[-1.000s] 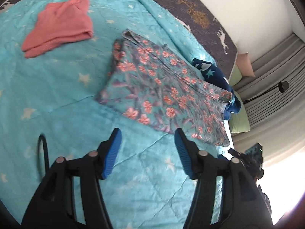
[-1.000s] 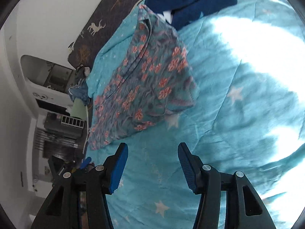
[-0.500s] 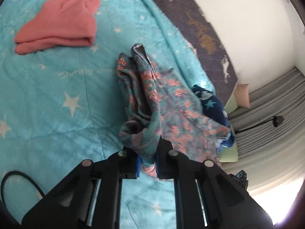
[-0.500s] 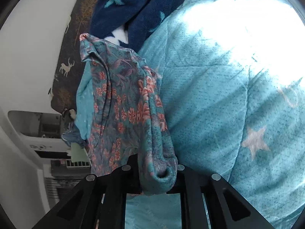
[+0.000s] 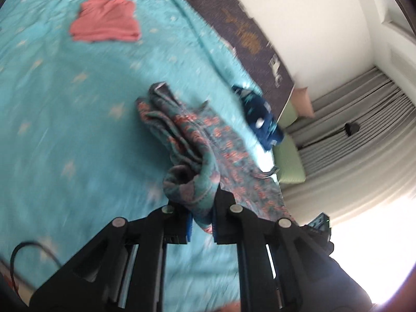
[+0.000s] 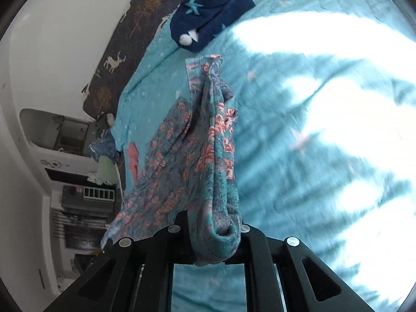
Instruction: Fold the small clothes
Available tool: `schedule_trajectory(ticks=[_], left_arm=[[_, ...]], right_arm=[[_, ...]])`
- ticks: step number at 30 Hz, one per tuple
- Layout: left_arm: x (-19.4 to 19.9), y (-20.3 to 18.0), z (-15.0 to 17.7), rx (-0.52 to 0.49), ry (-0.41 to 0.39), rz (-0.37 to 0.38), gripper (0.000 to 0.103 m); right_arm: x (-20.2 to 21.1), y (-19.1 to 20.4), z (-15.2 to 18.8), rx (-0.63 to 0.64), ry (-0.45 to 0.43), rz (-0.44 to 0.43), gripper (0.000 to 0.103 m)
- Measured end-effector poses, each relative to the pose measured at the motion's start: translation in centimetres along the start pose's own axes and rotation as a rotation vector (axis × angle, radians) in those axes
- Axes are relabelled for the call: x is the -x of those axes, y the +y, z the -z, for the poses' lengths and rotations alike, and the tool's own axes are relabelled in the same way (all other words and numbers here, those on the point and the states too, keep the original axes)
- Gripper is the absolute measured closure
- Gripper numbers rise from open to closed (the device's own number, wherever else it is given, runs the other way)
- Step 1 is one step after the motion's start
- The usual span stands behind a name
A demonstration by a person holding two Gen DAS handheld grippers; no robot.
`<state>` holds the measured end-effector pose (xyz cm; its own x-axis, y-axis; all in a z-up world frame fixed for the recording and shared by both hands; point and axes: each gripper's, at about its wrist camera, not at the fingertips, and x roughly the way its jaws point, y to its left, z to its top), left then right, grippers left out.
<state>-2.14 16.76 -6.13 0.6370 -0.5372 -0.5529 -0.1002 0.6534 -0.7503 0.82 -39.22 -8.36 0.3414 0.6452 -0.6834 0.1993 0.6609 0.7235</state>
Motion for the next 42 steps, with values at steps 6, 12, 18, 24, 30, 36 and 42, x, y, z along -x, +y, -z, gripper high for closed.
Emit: schedule_trajectory(ticks=[6,12,18,24,30,36,42], left_arm=[[1.5,1.5,3.6,-0.019,0.037,-0.112,0.084],[4.3,1.7,3.9,-0.05,-0.077,-0.231,0.08],[3.8,-4.1,1.9,-0.244,-0.148,-0.193,0.08],[-3.5,-6.4,0.5,-0.329,0.015,-0.153,0.079],[-9.2,-5.4,0.5,-0.315,0.149,-0.229,0.079],[-12.0,-4.1,-2.4,-0.272,0.172,-0.285,0.076],[-15.4,-4.9,-7.4,-0.307,0.148,-0.319,0.076]], right_arm=[[0.3,-0.8,4.3,0.121,0.091,0.14,0.086],[1.8,0.5,4.4,0.25,0.055,0.405,0.073],[3.6,5.3,3.6,0.471,-0.191,0.515,0.073],[-3.2,8.7,2.3,0.588,-0.047,0.425,0.073],[-6.6,7.3,-0.3,0.556,0.042,0.433,0.073],[-9.7,7.9,-2.0,0.563,0.072,0.442,0.073],[-12.3,9.7,-4.7,0.613,0.052,0.413,0.07]])
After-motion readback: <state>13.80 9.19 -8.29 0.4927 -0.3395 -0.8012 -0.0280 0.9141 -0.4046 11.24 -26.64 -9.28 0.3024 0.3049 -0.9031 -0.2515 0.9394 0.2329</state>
